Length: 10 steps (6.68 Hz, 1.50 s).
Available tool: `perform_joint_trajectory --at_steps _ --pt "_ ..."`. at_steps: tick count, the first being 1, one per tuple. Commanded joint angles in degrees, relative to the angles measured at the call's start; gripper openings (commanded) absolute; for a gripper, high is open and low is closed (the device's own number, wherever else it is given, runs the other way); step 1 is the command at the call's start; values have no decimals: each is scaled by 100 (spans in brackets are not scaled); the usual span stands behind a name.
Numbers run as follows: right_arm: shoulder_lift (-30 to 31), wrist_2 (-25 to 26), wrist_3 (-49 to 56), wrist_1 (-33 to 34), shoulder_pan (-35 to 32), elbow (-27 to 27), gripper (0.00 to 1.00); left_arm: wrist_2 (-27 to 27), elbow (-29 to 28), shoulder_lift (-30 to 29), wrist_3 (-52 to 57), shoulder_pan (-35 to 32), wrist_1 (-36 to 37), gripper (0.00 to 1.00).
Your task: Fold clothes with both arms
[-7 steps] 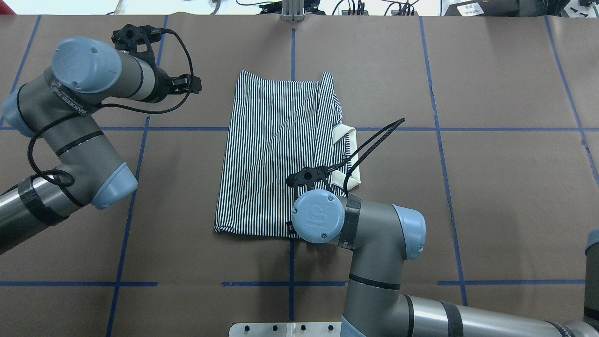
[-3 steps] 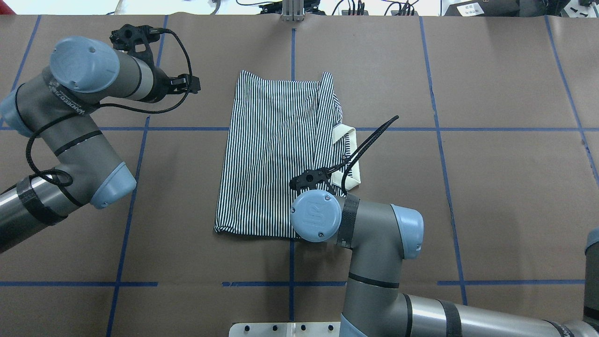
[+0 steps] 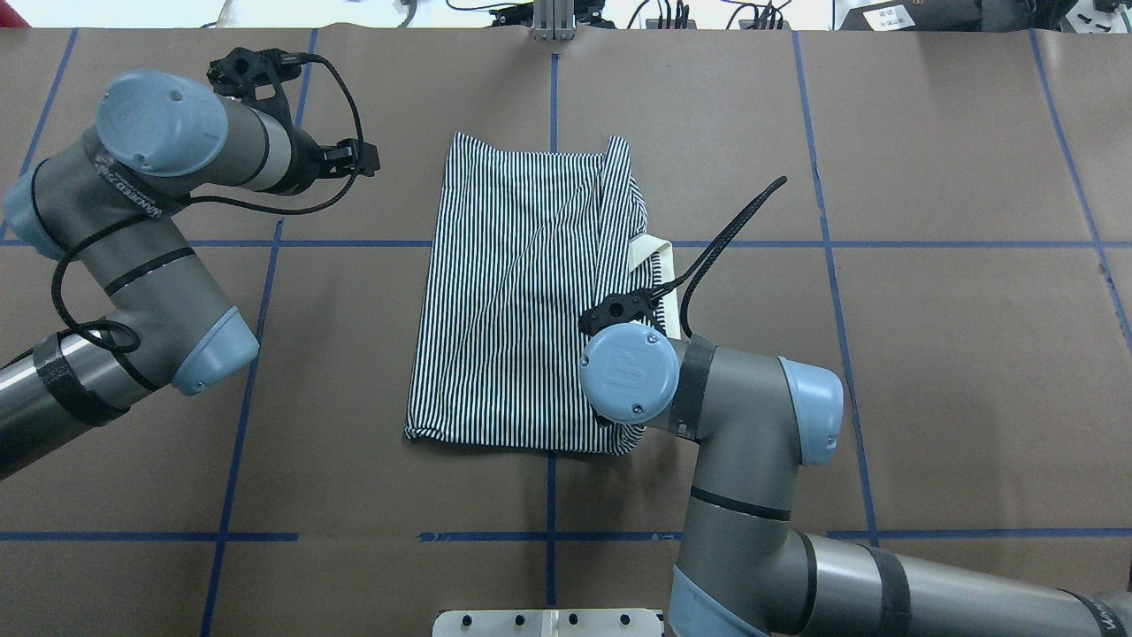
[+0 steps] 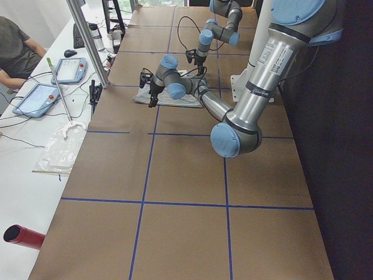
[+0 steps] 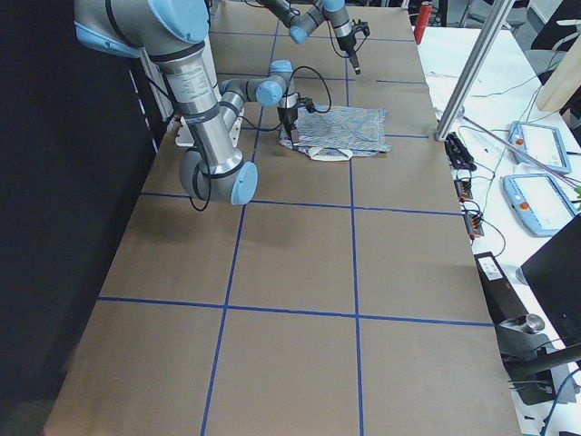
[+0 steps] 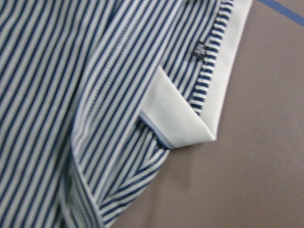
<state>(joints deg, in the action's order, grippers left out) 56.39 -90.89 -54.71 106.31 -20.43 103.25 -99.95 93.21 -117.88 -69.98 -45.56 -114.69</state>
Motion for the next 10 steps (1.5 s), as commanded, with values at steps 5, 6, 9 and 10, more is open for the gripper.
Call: perform_joint_trajectory --at_steps 5,6,9,10 --pt "-134 -385 418 -800 -585 139 100 -24 48 -15 72 -50 -36 100" --pt "-267 -412 217 -1258 -498 -205 100 -16 39 -15 89 -50 -36 100" --pt "-199 -997 -239 -1543 -251 -340 85 -24 100 -15 90 -85 -1 100" --pt "-155 -1149 -573 -1483 -260 -323 84 -24 127 -15 90 -94 17 100"
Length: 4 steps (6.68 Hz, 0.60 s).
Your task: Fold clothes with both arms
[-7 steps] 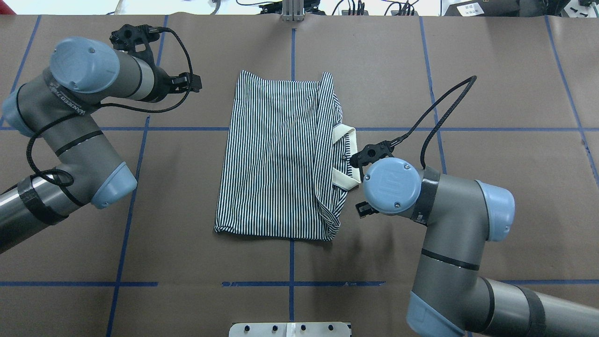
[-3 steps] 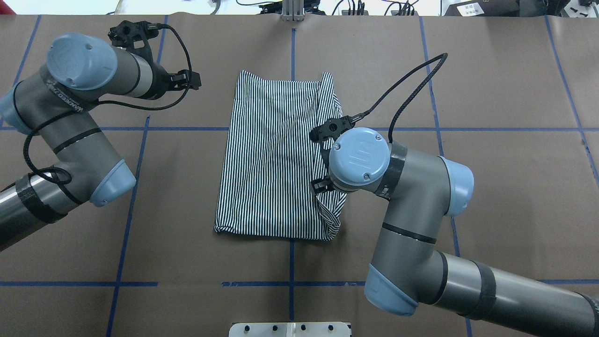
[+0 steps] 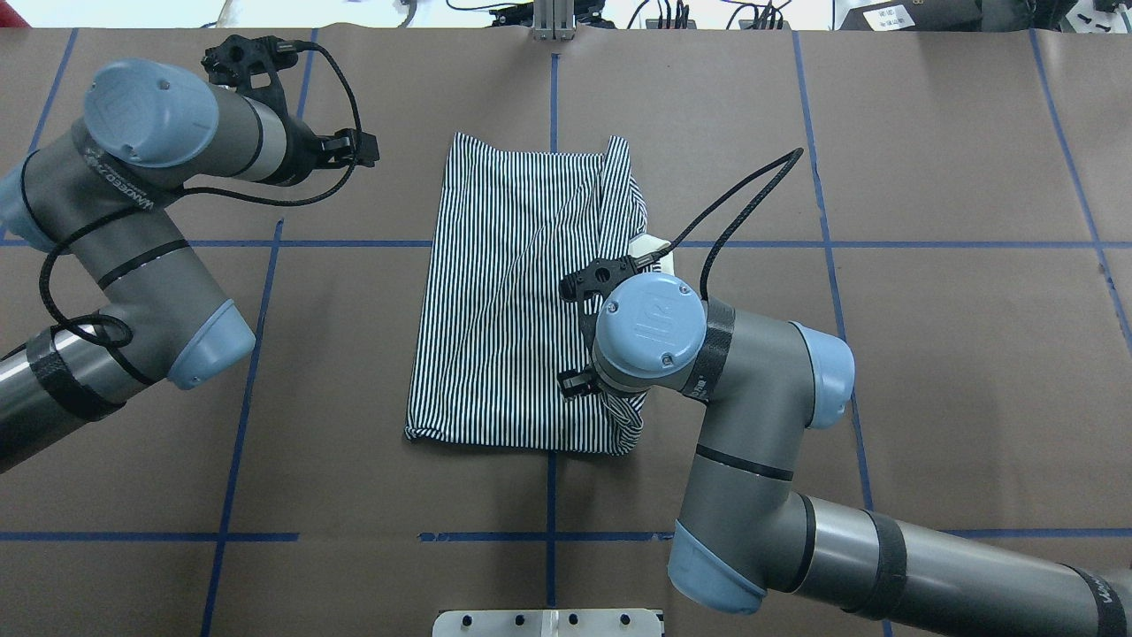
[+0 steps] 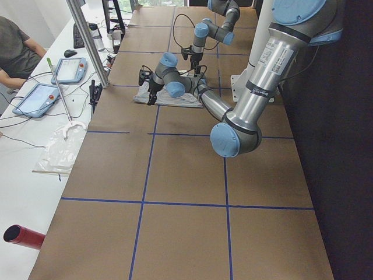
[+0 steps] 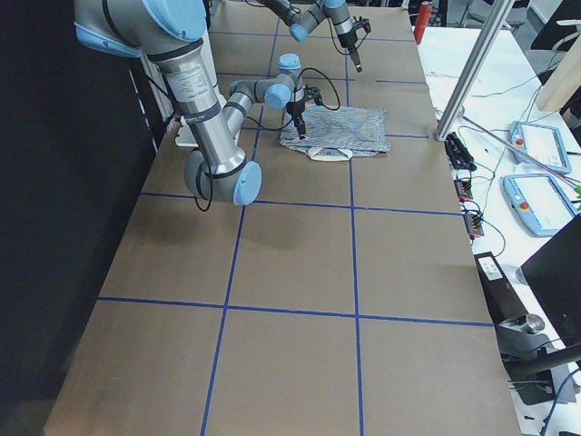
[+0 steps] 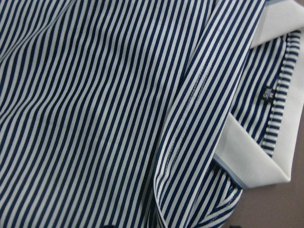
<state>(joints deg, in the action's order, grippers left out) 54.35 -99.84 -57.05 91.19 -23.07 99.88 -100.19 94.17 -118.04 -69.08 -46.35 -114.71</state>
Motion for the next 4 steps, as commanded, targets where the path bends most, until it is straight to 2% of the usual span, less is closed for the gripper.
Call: perform_joint_trajectory --at_steps 1,3,4 --pt "206 -299 -516 48 4 75 84 0 31 0 0 -15 28 100" --pt "357 -527 -1015 56 -5 233 82 0 22 9 0 -15 28 100" --pt "357 -641 -1227 48 4 294 59 0 14 -9 0 -15 28 100"
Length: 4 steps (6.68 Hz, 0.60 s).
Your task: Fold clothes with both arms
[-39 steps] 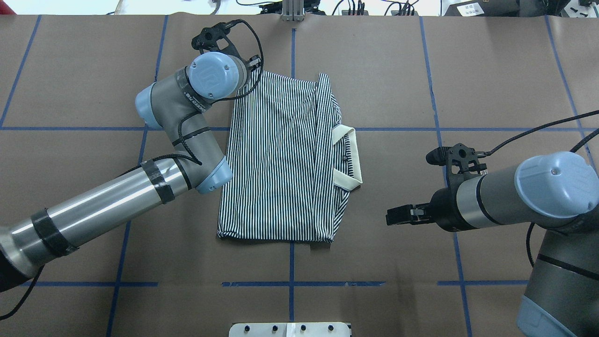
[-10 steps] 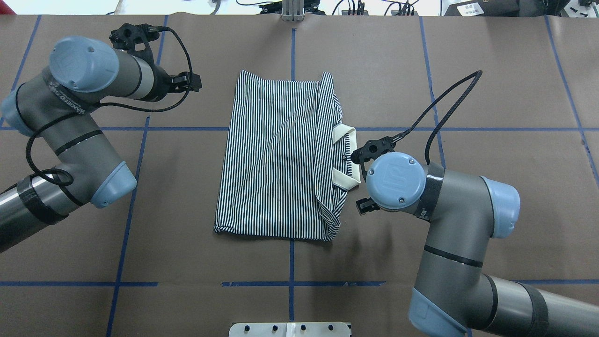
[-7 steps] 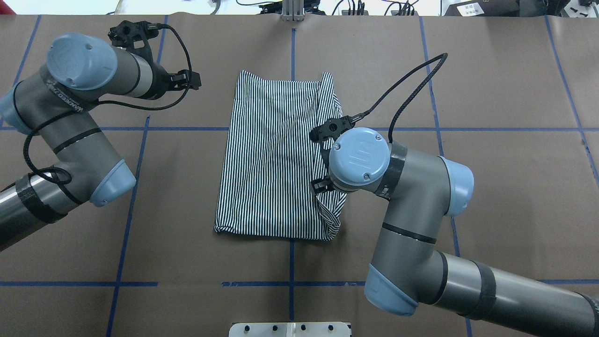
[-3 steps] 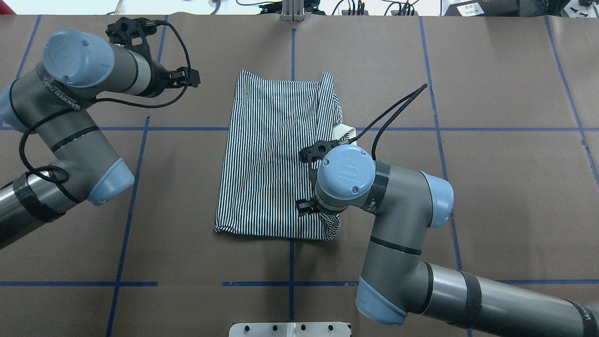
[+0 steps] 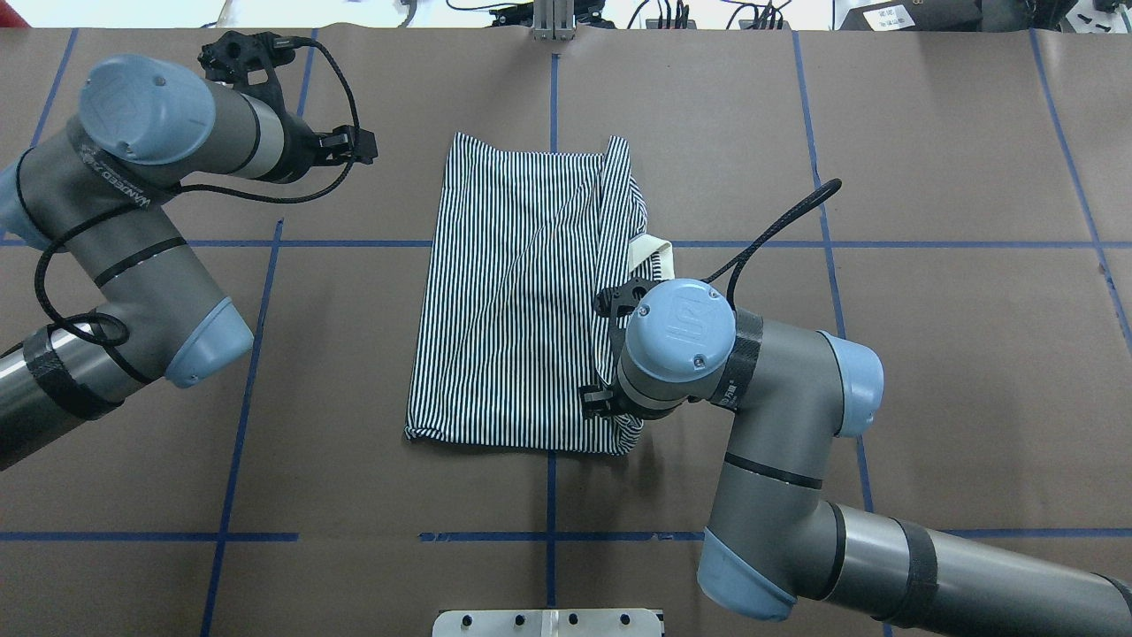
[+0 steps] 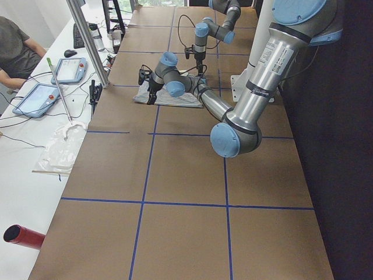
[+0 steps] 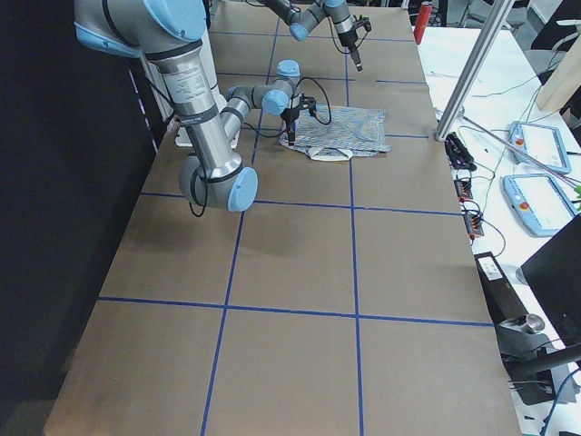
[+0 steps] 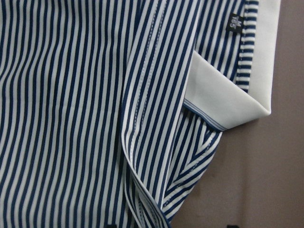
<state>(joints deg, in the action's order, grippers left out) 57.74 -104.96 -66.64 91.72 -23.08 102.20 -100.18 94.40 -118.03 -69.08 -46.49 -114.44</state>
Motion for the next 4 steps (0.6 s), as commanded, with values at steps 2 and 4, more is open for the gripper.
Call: perform_joint_trajectory --at_steps 2,4 --pt "18 -130 -358 -31 93 19 26 7 -35 -1 0 -9 -34 100" --pt "36 -130 -350 -22 102 1 12 7 -53 -1 0 -18 -61 100"
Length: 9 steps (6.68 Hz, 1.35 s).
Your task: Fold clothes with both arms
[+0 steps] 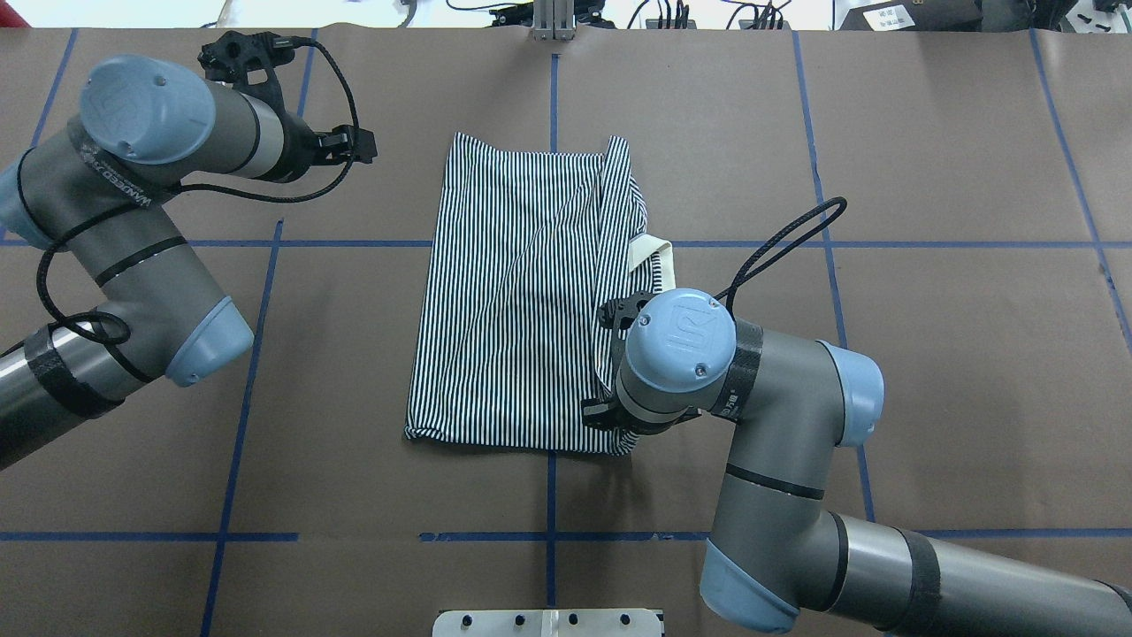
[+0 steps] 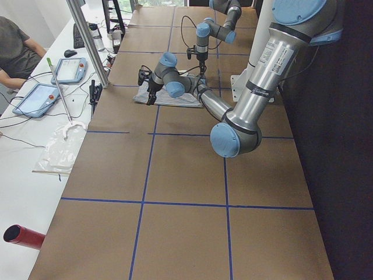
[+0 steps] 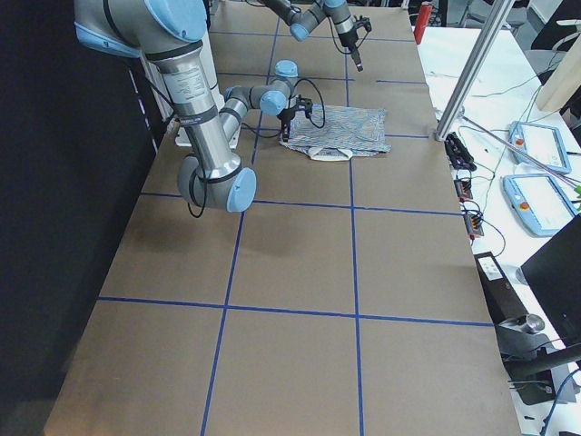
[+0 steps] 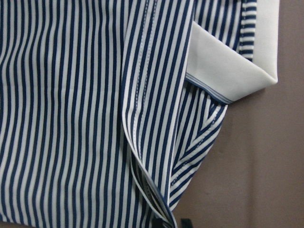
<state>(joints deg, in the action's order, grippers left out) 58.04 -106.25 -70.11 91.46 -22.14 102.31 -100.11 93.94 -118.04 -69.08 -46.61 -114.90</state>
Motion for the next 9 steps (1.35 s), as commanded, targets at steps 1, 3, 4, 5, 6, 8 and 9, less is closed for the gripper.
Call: perform_joint_trajectory --at_steps 1,3,4,5,6,8,9 --pt "-3 -1 6 4 8 -1 3 0 -8 -8 0 -23 -6 100" --pt "49 -27 15 12 -35 130 0 0 -16 -8 0 -67 -6 100" --pt "224 -27 -11 12 -36 305 0 0 -25 -8 -9 -67 -15 100" --pt "443 -10 -81 4 -18 507 0 0 -60 -8 -9 -67 -24 100" --pt "523 -1 -404 4 86 561 4 9 -130 -34 -18 -59 -41 100" --pt "559 43 -592 4 193 562 31 9 -166 -35 -18 -59 -41 100" --pt "551 34 -583 4 193 545 99 9 -166 -43 -18 -59 -41 100"
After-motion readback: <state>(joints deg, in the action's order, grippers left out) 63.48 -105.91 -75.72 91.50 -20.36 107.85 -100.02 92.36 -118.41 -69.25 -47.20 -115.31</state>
